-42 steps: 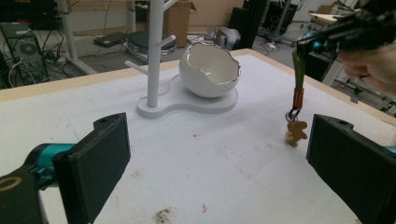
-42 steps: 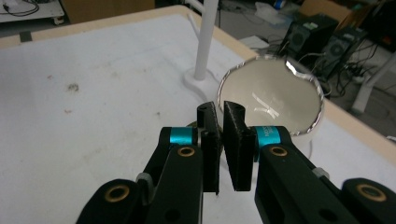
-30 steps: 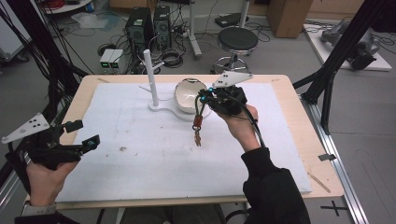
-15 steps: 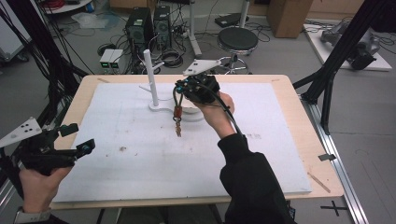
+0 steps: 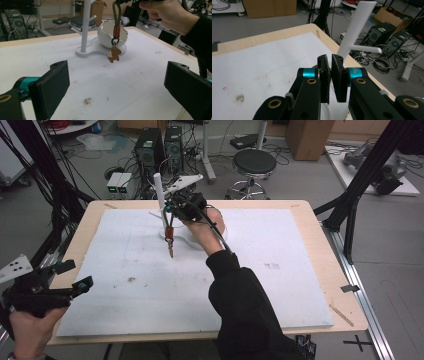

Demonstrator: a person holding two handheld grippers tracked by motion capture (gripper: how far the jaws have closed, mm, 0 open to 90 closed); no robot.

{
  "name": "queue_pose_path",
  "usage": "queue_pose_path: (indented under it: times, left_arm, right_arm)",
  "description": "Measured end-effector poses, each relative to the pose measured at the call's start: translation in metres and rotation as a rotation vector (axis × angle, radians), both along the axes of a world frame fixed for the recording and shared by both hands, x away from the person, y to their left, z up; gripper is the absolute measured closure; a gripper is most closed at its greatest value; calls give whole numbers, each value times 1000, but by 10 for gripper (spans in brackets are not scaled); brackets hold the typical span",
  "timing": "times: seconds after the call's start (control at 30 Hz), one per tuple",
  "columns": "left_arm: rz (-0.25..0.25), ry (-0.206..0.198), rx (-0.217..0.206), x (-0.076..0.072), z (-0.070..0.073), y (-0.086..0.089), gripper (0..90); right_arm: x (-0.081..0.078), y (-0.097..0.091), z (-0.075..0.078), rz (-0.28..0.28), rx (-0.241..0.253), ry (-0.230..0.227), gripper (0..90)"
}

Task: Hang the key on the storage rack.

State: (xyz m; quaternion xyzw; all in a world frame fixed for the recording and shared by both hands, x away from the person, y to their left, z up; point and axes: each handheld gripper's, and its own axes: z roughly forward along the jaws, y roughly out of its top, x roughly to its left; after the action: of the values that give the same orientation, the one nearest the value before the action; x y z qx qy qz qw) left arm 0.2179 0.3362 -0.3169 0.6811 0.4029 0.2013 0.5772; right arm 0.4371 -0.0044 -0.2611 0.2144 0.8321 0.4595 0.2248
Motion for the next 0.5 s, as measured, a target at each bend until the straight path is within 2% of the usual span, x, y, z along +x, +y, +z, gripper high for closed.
queue_pose_path:
  times: [0.27,0.5]
  left_arm:
    - [46,-1,-6,-18,-1,11,67]
    - [73,4,11,-31,-2,19,67]
  right_arm:
    - [11,24,-2,10,-2,2,857]
    - [23,34,-7,11,-11,15,856]
